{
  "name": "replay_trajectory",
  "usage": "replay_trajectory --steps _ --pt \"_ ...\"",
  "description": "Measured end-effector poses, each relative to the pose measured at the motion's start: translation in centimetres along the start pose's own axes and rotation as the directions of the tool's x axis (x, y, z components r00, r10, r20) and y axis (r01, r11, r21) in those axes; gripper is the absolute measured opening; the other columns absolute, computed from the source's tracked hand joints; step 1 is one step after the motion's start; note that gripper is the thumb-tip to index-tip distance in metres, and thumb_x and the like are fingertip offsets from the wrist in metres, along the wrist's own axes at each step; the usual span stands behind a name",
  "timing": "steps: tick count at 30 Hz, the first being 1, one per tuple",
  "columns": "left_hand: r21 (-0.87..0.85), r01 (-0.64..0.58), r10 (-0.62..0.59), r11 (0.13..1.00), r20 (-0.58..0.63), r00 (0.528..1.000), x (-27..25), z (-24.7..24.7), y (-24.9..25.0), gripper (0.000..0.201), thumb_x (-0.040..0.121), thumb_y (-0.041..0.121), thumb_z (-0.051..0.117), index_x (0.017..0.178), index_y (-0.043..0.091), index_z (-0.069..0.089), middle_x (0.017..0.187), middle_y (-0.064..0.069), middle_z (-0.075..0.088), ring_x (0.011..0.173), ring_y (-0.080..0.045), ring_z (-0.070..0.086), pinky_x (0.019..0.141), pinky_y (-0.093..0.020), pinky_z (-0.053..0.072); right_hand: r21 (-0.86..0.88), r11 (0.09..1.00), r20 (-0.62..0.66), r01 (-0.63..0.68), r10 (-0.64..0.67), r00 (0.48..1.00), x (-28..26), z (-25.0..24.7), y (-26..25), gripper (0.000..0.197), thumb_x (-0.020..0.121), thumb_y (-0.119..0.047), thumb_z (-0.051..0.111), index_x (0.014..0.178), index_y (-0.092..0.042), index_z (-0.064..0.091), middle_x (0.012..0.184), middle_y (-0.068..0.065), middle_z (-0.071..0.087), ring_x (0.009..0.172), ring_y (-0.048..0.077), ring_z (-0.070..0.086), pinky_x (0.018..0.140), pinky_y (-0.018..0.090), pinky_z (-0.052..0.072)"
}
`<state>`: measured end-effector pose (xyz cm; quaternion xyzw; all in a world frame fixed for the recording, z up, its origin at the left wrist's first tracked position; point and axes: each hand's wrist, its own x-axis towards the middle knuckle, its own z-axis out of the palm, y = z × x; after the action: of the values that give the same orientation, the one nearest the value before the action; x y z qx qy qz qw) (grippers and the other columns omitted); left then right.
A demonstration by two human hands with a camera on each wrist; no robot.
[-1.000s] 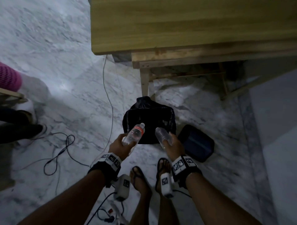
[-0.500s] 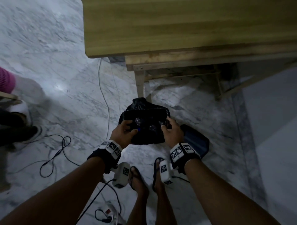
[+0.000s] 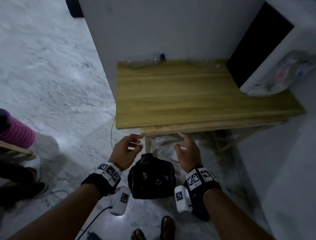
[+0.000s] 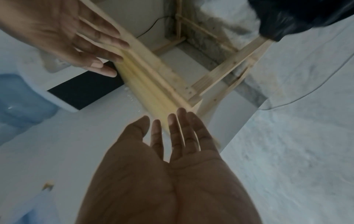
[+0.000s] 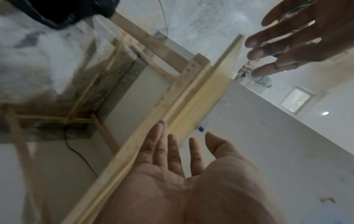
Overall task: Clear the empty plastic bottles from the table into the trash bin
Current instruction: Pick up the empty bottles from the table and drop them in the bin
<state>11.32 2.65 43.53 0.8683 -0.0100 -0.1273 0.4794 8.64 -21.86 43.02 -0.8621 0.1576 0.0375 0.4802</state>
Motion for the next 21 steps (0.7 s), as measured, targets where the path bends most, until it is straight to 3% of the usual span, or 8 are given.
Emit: replay_trajectory --steps 4,8,10,15,21 --pt "0.029 -0.108 0.109 0.994 -0.053 0.993 3.7 -3.0 5.0 0.022 0.090 0.024 0.066 0.112 0.028 0.069 0.103 0.002 0.070 0.088 -0.001 0.069 0.068 -0.013 0.055 -0.033 0.990 -0.044 0.137 -0.139 0.989 3.5 -2.9 -4.2 0.045 0.092 -0.025 0.054 0.137 -0.021 0.052 0.140 0.005 0.051 0.121 0.024 0.057 0.099 0.045 0.051" --pt "0.154 -0.158 0.172 0.975 -0.081 0.982 8.8 -5.4 8.7 0.027 0.089 0.029 0.068 0.115 0.026 0.068 0.107 -0.003 0.068 0.094 -0.014 0.068 0.079 -0.035 0.058 -0.112 0.981 -0.074 0.159 -0.168 0.983 8.5 -5.8 -7.0 0.045 0.090 -0.027 0.054 0.135 -0.026 0.052 0.141 0.002 0.049 0.122 0.023 0.056 0.099 0.044 0.050" --pt "0.253 -0.167 0.195 0.953 -0.090 0.977 12.0 -6.1 10.2 0.031 0.088 0.030 0.069 0.118 0.024 0.067 0.110 -0.005 0.067 0.098 -0.019 0.068 0.084 -0.036 0.056 -0.142 0.975 -0.099 0.172 -0.187 0.977 11.7 -7.4 -7.7 0.045 0.090 -0.027 0.055 0.135 -0.026 0.052 0.141 0.002 0.049 0.122 0.023 0.056 0.098 0.040 0.050" --pt "0.397 -0.099 0.164 0.912 -0.133 0.977 21.0 -6.3 12.5 0.040 0.087 0.032 0.070 0.124 0.020 0.063 0.119 -0.010 0.062 0.107 -0.027 0.064 0.089 -0.036 0.050 -0.257 0.955 -0.120 0.152 -0.187 0.975 22.1 -10.4 -7.7 0.048 0.088 -0.031 0.056 0.135 -0.023 0.051 0.141 0.007 0.050 0.121 0.030 0.056 0.096 0.039 0.049" --pt "0.530 0.011 0.101 0.848 -0.182 0.978 32.6 -4.0 12.2 0.058 0.083 0.037 0.072 0.137 0.022 0.054 0.141 -0.016 0.048 0.132 -0.037 0.044 0.108 -0.045 0.039 -0.437 0.897 -0.085 0.063 -0.110 0.990 35.1 -12.9 -5.9 0.065 0.079 -0.039 0.065 0.139 -0.023 0.045 0.141 0.013 0.048 0.130 0.037 0.044 0.102 0.046 0.044"
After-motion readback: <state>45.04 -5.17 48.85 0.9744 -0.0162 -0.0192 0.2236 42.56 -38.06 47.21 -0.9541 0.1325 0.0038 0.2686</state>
